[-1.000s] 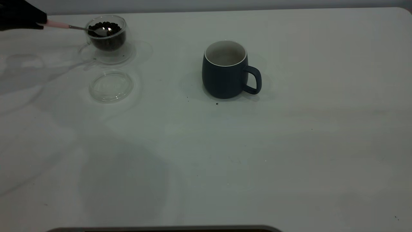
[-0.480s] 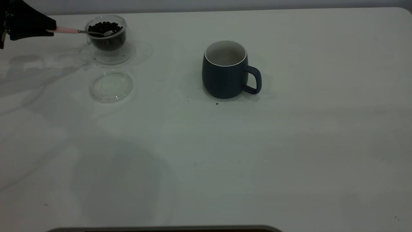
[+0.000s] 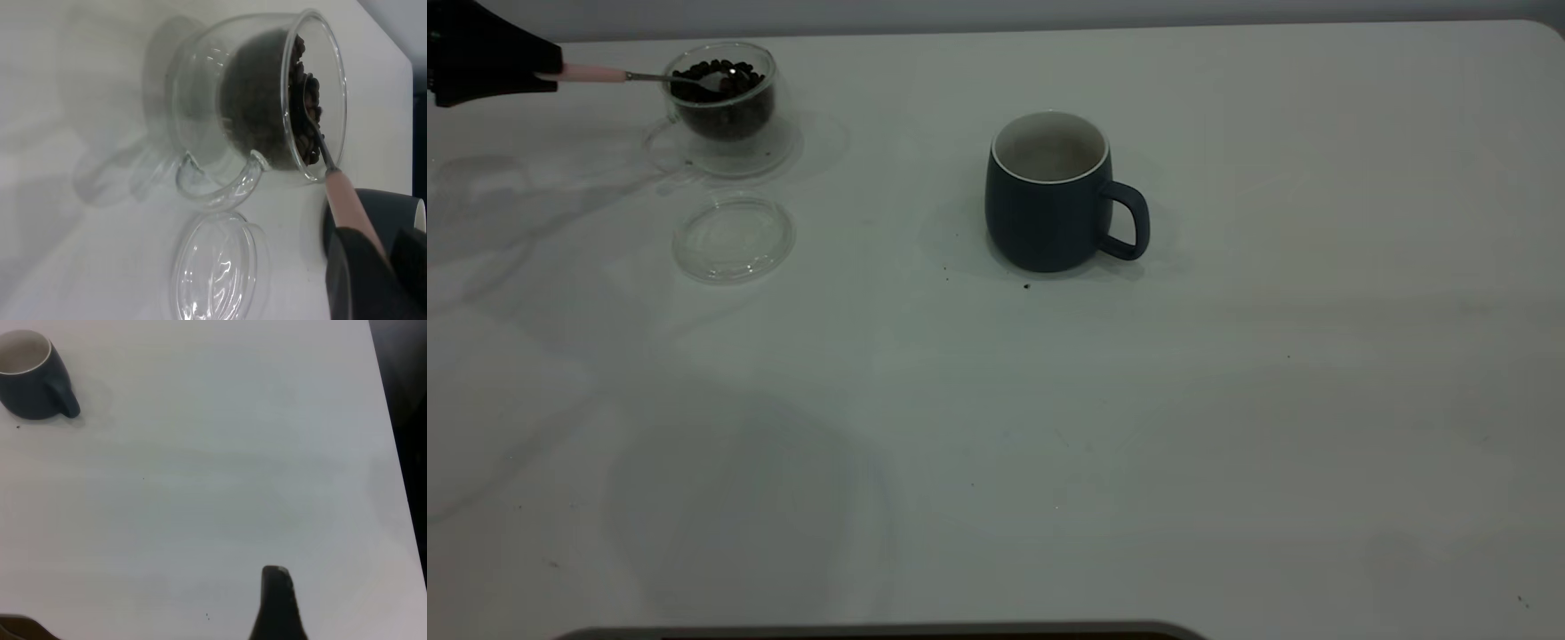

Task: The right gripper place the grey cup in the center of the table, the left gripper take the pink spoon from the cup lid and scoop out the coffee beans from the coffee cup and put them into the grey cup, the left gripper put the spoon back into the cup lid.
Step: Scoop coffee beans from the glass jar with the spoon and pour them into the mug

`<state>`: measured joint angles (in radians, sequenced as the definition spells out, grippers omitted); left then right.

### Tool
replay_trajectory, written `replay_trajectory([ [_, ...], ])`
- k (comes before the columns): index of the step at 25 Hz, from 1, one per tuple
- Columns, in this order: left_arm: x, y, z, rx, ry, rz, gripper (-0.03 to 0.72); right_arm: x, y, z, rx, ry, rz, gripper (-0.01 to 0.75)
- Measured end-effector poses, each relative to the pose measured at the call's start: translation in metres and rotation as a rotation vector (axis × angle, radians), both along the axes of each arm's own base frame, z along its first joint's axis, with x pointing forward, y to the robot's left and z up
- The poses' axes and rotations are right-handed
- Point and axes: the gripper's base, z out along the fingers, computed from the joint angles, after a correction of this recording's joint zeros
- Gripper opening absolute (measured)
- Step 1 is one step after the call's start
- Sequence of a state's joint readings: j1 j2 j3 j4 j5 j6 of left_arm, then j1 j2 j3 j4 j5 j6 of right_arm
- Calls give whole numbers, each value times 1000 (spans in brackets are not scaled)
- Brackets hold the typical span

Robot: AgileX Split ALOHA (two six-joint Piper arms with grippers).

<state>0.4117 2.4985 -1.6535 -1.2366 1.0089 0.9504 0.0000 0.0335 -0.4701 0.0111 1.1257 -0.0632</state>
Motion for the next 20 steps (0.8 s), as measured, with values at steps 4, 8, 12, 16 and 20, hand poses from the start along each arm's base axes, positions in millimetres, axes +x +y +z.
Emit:
replay_trajectory([
  [4, -2, 4, 1, -15, 2, -1, 127, 0, 0, 0, 0, 0, 0, 590],
  [8, -3, 3, 2, -27, 4, -10, 127, 0, 0, 0, 0, 0, 0, 590],
  [12, -5, 4, 3, -49, 2, -20, 127, 0, 0, 0, 0, 0, 0, 590],
  [16, -7, 9, 5, -75, 1, -23, 127, 0, 0, 0, 0, 0, 0, 590],
  [20, -8, 8, 9, -123, -9, -29, 127, 0, 0, 0, 0, 0, 0, 590],
])
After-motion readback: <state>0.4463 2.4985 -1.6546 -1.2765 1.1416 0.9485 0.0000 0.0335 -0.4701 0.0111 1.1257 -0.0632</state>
